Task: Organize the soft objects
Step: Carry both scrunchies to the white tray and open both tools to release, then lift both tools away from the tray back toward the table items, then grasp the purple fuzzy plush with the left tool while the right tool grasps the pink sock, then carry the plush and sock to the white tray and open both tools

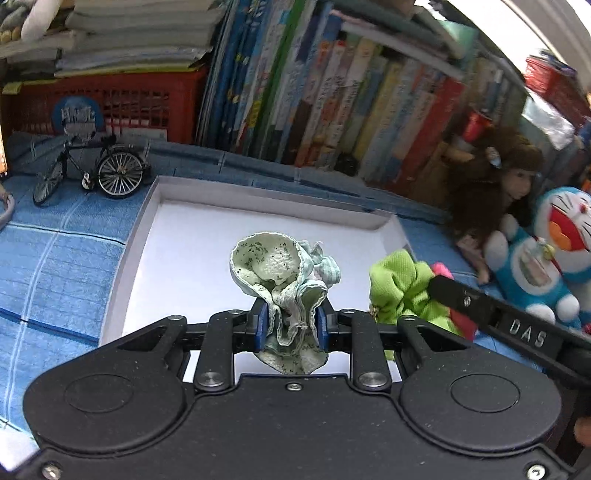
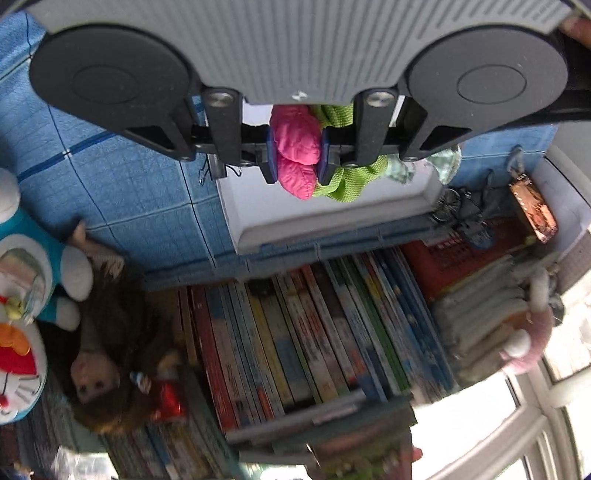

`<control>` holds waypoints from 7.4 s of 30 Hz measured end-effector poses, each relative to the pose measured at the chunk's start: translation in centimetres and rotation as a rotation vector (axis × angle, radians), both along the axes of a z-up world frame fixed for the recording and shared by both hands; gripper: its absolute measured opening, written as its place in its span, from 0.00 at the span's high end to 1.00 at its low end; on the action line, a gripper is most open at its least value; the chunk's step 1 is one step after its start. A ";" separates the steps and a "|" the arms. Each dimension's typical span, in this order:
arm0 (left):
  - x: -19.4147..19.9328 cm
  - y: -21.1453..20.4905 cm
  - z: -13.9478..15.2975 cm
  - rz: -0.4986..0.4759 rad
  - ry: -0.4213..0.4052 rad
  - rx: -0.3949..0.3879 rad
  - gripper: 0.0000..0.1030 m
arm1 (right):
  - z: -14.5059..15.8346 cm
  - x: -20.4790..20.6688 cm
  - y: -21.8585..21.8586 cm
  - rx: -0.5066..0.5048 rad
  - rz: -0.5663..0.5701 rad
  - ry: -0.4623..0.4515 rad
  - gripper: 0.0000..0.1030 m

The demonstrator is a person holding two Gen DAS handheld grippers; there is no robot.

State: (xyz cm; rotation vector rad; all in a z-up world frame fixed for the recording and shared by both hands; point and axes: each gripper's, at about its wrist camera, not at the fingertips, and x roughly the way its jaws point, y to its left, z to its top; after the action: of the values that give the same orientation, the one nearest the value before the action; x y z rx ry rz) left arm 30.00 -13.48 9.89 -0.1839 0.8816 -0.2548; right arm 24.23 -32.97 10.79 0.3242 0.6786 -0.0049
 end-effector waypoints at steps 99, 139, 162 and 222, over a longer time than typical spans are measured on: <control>-31.3 8.7 -2.7 -0.066 -0.502 0.015 0.09 | -0.8 -26.6 4.8 -0.263 -0.010 -0.458 0.00; -28.4 17.2 -10.0 0.342 -0.401 0.134 0.13 | -9.4 -26.2 3.9 -0.206 -0.163 -0.265 0.00; -27.7 16.1 -9.8 0.302 -0.389 0.094 0.47 | -9.8 -25.9 4.5 -0.209 -0.146 -0.231 0.11; -24.8 16.4 3.0 0.186 -0.517 -0.016 0.54 | 2.1 -24.8 3.6 -0.107 -0.022 -0.434 0.53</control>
State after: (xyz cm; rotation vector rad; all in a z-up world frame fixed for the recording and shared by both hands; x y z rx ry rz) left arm 5.22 2.92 12.88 -0.2015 0.3468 -0.1255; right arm -0.59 -29.42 12.90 0.2189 0.2433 0.0080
